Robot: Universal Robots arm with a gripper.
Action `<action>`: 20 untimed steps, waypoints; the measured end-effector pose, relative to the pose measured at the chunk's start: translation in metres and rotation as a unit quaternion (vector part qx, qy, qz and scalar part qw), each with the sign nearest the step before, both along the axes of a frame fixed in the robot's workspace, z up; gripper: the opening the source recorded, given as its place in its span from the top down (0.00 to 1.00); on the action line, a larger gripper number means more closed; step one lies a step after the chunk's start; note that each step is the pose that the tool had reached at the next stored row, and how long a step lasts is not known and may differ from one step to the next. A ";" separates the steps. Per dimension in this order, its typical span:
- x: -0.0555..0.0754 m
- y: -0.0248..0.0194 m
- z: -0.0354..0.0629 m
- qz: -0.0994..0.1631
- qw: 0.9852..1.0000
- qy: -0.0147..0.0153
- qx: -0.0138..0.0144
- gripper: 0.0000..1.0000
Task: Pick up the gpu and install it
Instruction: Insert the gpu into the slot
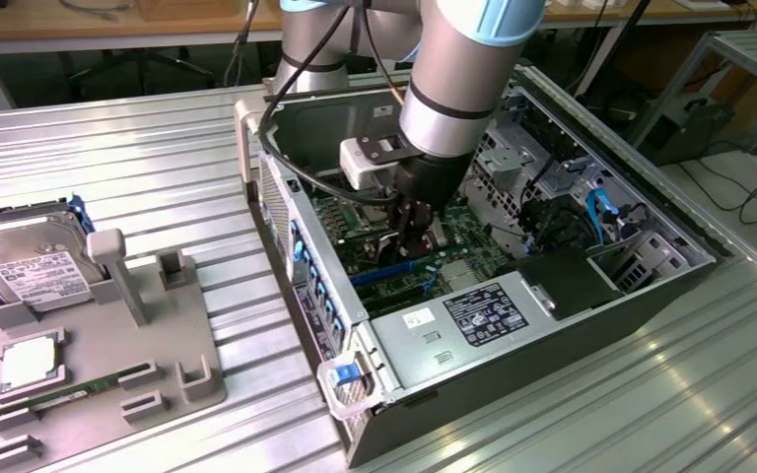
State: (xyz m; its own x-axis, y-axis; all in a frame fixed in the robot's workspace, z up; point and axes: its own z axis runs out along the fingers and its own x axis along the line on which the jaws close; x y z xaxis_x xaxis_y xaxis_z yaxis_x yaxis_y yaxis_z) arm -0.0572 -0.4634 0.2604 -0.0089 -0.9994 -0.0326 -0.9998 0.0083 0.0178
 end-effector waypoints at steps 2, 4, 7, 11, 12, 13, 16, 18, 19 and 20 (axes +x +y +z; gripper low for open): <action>-0.001 0.0000 -0.0022 0.000 1.000 0.000 0.000 0.73; -0.002 0.0000 -0.0047 0.000 1.000 0.000 0.000 0.73; -0.002 0.0000 -0.0091 0.000 1.000 0.000 0.000 0.73; -0.002 0.0000 -0.0137 0.000 1.000 0.000 0.000 0.73; -0.002 0.0000 -0.0139 0.000 1.000 0.000 0.000 0.73; -0.002 0.0000 -0.0139 0.000 1.000 0.000 0.000 0.73; -0.002 0.0000 -0.0122 0.000 1.000 0.000 0.000 0.73; -0.002 0.0000 -0.0123 0.000 1.000 0.000 0.000 0.73; -0.002 0.0000 -0.0123 0.000 1.000 0.000 0.000 0.73; -0.002 0.0000 -0.0123 0.000 1.000 0.000 0.000 0.73</action>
State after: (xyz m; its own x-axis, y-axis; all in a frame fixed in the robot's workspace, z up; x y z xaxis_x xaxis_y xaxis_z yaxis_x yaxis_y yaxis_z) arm -0.0592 -0.4633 0.2481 -0.0089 -0.9994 -0.0327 -0.9998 0.0083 0.0177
